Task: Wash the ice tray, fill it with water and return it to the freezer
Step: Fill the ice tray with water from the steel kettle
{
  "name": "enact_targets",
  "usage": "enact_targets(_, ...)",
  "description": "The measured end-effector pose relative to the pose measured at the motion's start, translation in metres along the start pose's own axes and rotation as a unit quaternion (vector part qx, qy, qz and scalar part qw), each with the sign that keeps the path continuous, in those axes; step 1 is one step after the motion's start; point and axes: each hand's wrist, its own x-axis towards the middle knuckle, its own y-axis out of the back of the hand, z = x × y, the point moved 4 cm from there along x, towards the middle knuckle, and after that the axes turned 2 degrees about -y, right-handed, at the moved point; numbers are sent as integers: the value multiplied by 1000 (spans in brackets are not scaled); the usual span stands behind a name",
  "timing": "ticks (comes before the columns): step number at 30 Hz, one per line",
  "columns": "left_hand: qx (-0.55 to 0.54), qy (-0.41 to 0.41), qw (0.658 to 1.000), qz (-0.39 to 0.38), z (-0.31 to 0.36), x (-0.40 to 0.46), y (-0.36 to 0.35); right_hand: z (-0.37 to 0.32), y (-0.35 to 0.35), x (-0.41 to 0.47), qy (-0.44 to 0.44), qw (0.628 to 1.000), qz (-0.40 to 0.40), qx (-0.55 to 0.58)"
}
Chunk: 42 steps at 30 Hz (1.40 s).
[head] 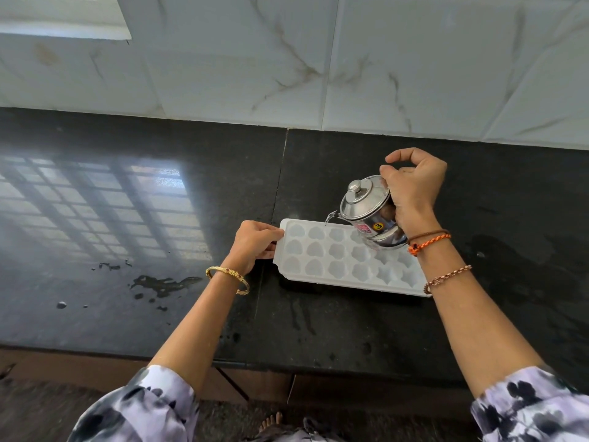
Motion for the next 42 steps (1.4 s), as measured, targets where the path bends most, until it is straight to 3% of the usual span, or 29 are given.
enact_targets(42, -11, -3, 1000, 4, 2, -6, 0, 12, 31, 8, -17, 999, 35, 1)
